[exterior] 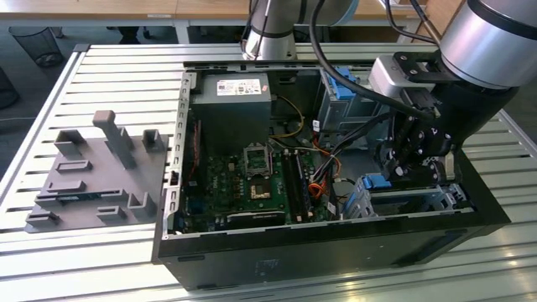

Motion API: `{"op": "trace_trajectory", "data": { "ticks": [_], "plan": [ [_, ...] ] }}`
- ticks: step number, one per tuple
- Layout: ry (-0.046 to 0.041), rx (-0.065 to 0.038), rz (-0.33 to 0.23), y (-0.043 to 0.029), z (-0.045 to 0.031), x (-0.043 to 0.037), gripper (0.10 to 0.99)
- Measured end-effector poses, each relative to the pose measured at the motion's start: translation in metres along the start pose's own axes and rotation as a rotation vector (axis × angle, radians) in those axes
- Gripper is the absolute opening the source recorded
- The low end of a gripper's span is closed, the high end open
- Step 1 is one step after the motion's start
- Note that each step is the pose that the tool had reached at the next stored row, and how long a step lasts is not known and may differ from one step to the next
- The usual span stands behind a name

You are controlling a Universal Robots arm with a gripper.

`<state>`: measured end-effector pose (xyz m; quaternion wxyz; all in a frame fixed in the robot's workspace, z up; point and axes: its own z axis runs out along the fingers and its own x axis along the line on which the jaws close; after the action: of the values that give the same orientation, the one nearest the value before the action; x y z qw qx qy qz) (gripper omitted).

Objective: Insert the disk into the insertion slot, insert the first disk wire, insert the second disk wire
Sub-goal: 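Insert the first disk wire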

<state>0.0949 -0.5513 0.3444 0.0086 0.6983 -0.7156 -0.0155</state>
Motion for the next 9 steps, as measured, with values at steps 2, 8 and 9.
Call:
{"op": "trace_trajectory", "data": {
  "ticks": [2,8,9],
  "plan": [
    [-0.0001,0.000,0.000,-0.0010,0.0000,0.0000,0.106],
    [-0.0001,0.000,0.000,-0.0045,-0.0001,-0.0001,0.106],
    [-0.0001,0.000,0.000,-0.0050,-0.0001,-0.0001,0.106]
  ]
}}
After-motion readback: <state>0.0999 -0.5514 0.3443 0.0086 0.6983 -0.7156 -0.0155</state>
